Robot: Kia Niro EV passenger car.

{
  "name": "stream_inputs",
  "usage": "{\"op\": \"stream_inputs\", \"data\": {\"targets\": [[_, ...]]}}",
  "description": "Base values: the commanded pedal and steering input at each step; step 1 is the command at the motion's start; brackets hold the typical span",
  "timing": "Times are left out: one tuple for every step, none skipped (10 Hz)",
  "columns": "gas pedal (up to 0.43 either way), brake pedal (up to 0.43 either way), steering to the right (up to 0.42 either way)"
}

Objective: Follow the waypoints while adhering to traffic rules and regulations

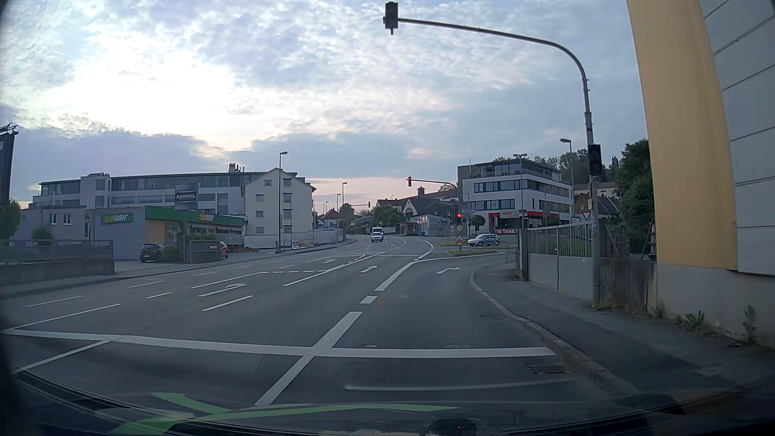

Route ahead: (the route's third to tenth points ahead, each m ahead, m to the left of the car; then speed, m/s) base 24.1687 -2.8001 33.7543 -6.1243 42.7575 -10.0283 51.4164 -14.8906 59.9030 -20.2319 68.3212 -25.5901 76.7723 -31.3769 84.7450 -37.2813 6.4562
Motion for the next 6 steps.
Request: {"op": "stream_inputs", "data": {"targets": [[0.098, 0.0, 0.0], [0.098, 0.0, 0.0], [0.098, 0.0, 0.0], [0.098, 0.0, 0.0], [0.098, 0.0, 0.0], [0.098, 0.0, 0.0]]}}
